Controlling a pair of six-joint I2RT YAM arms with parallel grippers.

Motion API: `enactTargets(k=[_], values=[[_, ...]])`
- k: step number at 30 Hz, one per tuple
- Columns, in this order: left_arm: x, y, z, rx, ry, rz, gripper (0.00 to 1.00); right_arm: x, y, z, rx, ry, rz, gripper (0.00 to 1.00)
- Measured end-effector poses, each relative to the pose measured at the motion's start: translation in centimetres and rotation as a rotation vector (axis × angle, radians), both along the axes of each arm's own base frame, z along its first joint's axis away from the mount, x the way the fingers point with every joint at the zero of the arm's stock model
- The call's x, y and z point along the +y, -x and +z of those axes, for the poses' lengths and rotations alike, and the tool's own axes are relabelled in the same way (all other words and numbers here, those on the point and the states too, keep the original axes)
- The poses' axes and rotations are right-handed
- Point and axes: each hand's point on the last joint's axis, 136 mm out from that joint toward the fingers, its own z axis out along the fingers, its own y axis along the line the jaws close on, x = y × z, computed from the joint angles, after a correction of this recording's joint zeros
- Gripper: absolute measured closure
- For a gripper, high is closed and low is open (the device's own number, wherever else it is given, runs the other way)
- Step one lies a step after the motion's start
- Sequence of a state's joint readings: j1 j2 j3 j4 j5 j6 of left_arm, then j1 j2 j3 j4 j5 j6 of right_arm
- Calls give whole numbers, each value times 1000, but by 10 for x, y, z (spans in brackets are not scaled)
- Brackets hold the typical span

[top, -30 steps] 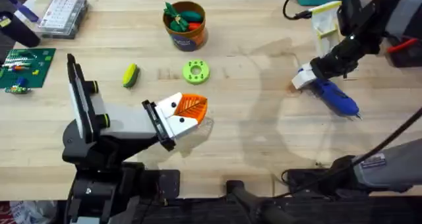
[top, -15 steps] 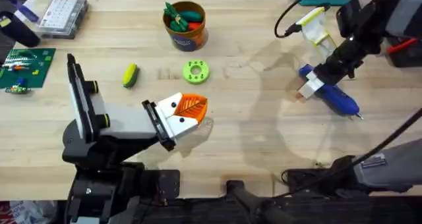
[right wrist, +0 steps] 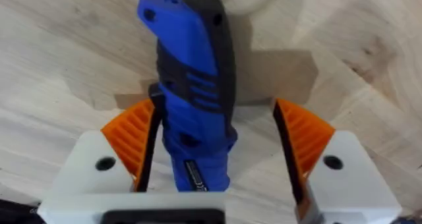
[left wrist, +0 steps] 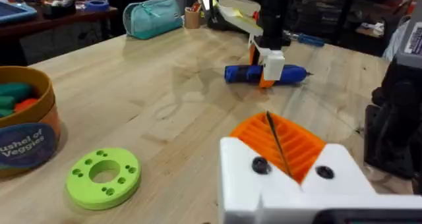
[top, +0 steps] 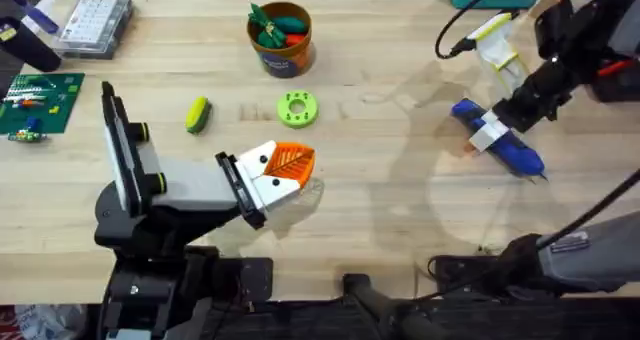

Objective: Pick up the gripper from the table and insert it into the empty holder that is missing its gripper. Then pick up a screw, insert it into the mounting hole, and use the screwdriver to tighten it. Finally, clean up the table by picking up the vegetable and placing it into the bucket.

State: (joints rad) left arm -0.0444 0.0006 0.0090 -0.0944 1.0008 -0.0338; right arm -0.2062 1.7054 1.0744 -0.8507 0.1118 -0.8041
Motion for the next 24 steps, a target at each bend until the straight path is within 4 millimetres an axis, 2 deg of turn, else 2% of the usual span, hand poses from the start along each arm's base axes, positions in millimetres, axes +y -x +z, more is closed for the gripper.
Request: enactTargets(k=[6,11,24], values=[[0,0,0,0,0,0,989,3,-4,0,-15,-24,32,31],[0,0,0,0,0,0,989,7,-5,0,-21,-45,89,70],[0,0,0,0,0,0,989,19,-19,0,-88,-125,117,35]])
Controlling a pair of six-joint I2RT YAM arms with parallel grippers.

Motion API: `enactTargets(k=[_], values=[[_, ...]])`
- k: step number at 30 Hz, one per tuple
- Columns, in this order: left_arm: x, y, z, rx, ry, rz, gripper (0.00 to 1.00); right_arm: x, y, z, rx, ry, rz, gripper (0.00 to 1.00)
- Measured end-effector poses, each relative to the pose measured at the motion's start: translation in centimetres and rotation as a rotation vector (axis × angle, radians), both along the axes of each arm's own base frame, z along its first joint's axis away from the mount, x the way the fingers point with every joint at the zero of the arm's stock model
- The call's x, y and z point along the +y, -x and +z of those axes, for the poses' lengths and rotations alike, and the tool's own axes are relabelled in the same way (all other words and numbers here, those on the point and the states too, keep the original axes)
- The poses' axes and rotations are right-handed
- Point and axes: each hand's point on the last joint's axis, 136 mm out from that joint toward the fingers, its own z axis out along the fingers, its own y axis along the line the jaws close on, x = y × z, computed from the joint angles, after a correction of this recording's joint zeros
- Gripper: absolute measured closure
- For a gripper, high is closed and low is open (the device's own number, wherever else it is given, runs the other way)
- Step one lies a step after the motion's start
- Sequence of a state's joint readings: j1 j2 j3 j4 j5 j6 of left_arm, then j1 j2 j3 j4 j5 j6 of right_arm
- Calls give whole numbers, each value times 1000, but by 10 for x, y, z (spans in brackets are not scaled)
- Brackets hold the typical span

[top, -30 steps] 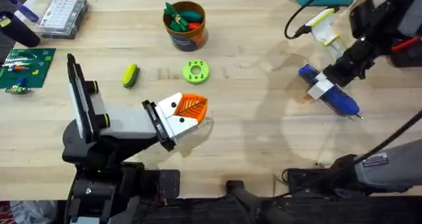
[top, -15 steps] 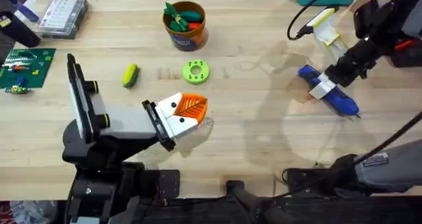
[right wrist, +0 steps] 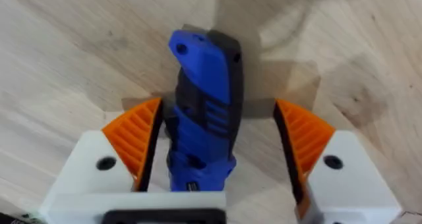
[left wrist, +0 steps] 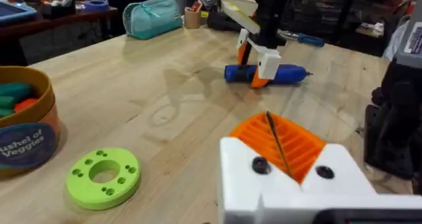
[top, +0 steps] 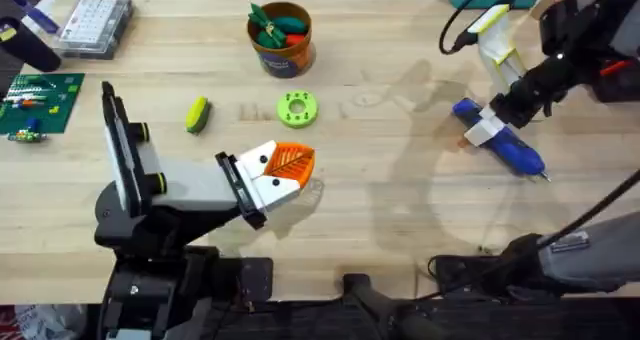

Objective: Pick up the gripper from the table and insert it into the empty holder that is missing its gripper. Then pick up a screw, insert it into the mounting hole, and use the screwdriver to tighten it. Finally, clean up the table by picking up the vegetable and placing it into the bucket.

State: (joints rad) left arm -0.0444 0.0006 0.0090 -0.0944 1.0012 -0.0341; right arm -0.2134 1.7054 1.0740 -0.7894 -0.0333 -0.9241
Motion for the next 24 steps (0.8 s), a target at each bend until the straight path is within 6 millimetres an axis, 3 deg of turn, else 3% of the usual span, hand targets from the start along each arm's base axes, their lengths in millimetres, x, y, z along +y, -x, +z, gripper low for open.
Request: enactTargets(k=[4,7,10,13,15,24], values=[[0,0,0,0,0,0,989,1,-1,0,-4,-6,1,90],[0,0,0,0,0,0,989,3,-2,0,-10,-17,6,253],[0,0,0,0,0,0,989,4,-3,0,-13,-25,9,501],[0,0,0,0,0,0,989,6,-1,0,-8,-36,9,932],[0,0,0,0,0,0,989,8,0,0,-3,-43,7,977],[0,0,0,0,0,0,989,8,1,0,0,-44,6,973]])
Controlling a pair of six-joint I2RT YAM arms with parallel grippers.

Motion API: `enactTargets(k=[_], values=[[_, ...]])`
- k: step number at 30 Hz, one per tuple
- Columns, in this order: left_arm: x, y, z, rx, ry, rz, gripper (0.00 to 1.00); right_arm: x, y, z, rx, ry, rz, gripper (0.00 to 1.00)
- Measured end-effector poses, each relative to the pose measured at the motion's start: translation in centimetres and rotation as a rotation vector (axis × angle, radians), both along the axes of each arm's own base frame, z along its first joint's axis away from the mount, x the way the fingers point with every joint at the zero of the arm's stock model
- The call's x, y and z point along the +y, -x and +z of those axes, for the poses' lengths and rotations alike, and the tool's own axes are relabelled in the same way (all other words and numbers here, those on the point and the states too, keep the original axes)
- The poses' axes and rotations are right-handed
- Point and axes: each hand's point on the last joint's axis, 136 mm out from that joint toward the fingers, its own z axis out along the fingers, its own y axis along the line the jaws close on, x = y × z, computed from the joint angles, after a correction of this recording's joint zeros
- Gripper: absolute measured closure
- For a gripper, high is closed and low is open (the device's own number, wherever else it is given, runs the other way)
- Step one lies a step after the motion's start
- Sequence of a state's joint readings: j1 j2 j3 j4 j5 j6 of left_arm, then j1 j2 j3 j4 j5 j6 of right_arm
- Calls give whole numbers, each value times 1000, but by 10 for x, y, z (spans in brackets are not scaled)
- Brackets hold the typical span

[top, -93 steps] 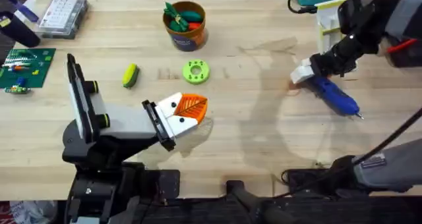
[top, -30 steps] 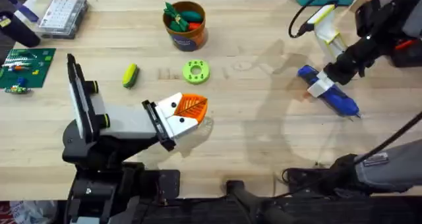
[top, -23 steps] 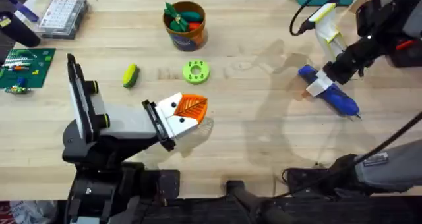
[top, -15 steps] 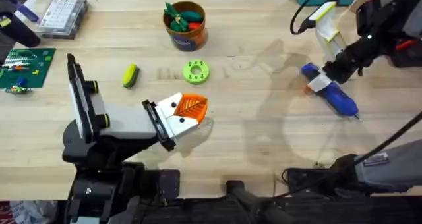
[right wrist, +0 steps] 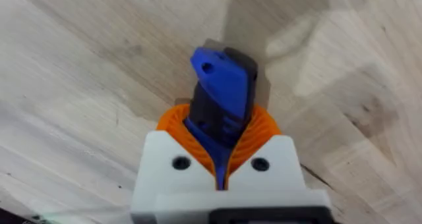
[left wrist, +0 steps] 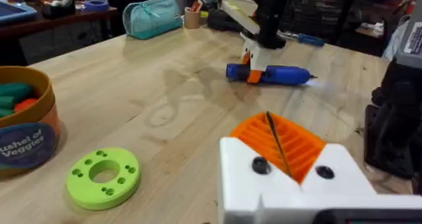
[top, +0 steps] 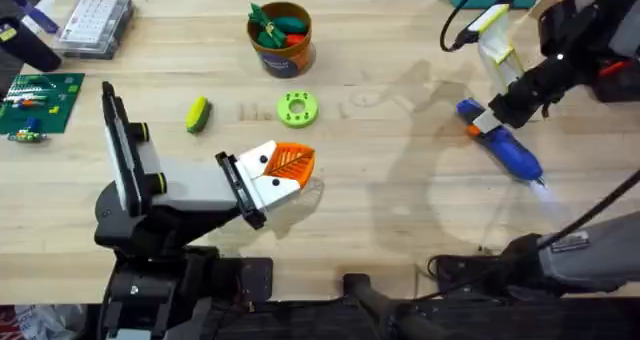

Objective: Pick up the gripper from the table and insert it into the empty holder that is missing its gripper. Then pick up a screw, insert it into the mounting hole, and use the screwdriver to tighten it. Finally, clean up the table by picking up the vegetable and placing it into the bucket.

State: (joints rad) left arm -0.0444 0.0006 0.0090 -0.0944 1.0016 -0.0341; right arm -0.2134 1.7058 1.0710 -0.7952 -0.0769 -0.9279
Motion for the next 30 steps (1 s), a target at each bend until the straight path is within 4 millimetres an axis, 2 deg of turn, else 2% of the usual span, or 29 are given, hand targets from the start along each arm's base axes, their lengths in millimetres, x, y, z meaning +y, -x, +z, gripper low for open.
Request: enactTargets(k=[5,13,19,30], values=[[0,0,0,0,0,0,989,1,4,6,3,-3,-8,973],[0,0,0,0,0,0,989,7,0,49,-120,-10,-102,973],[0,0,0,0,0,0,989,33,-2,82,-215,-63,-70,973],[0,0,0,0,0,0,989,79,7,147,-385,-122,6,973]])
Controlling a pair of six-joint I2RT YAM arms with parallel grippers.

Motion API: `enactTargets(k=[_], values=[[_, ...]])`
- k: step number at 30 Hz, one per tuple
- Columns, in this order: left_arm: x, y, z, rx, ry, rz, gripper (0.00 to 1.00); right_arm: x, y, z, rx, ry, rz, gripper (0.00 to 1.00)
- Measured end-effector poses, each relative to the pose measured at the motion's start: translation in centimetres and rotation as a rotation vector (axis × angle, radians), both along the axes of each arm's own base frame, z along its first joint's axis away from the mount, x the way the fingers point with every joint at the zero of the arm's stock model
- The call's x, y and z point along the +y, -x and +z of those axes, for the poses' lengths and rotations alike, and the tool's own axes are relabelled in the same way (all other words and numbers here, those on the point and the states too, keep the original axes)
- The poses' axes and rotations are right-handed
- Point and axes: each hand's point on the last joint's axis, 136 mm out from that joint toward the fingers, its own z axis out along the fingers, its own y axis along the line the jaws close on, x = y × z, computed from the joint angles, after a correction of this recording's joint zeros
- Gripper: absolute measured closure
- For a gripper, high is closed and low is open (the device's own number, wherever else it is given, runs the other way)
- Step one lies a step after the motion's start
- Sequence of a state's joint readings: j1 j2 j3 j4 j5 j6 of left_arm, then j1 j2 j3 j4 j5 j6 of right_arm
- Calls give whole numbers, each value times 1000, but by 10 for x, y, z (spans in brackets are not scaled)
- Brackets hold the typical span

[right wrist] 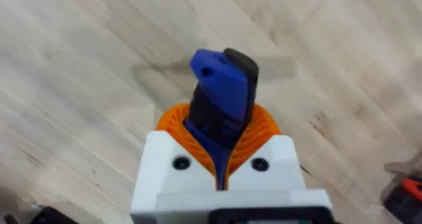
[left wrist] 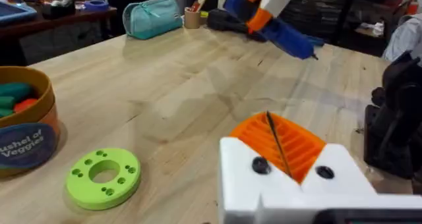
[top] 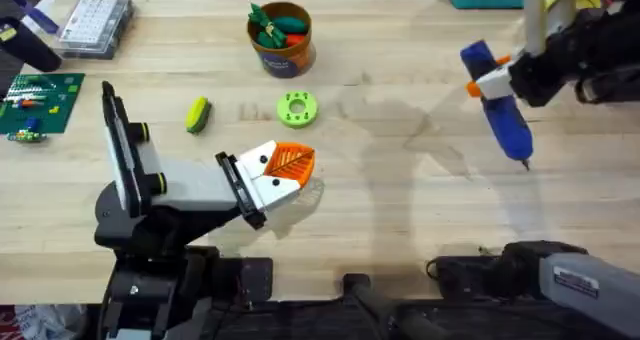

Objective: Pick up the gripper from the table and insert it into the empty holder that is missing its gripper. Then pick up a screw, insert it into the mounting hole, and use the screwdriver to tighten it. Finally, clean up the table by picking up the vegetable and placing it into the bucket.

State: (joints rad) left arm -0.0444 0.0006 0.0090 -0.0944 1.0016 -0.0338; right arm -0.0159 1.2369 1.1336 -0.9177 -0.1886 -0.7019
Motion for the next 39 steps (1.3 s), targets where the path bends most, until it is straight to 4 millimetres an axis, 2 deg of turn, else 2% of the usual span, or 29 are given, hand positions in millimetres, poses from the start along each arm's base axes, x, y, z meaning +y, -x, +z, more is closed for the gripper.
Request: enactTargets(k=[5,6,11,16,19,23,39], values=[[0,0,0,0,0,0,989,12,5,41,-123,-39,-1,973],[0,0,0,0,0,0,989,22,8,67,-195,-98,19,973],[0,0,0,0,0,0,989,47,5,119,-320,-241,97,973],[0,0,0,0,0,0,989,83,-1,185,-493,-472,233,973],[0,0,0,0,0,0,989,99,4,213,-555,-582,322,973],[0,0,0,0,0,0,989,112,15,231,-571,-675,418,973],[0,0,0,0,0,0,989,155,74,260,-436,-944,716,973]])
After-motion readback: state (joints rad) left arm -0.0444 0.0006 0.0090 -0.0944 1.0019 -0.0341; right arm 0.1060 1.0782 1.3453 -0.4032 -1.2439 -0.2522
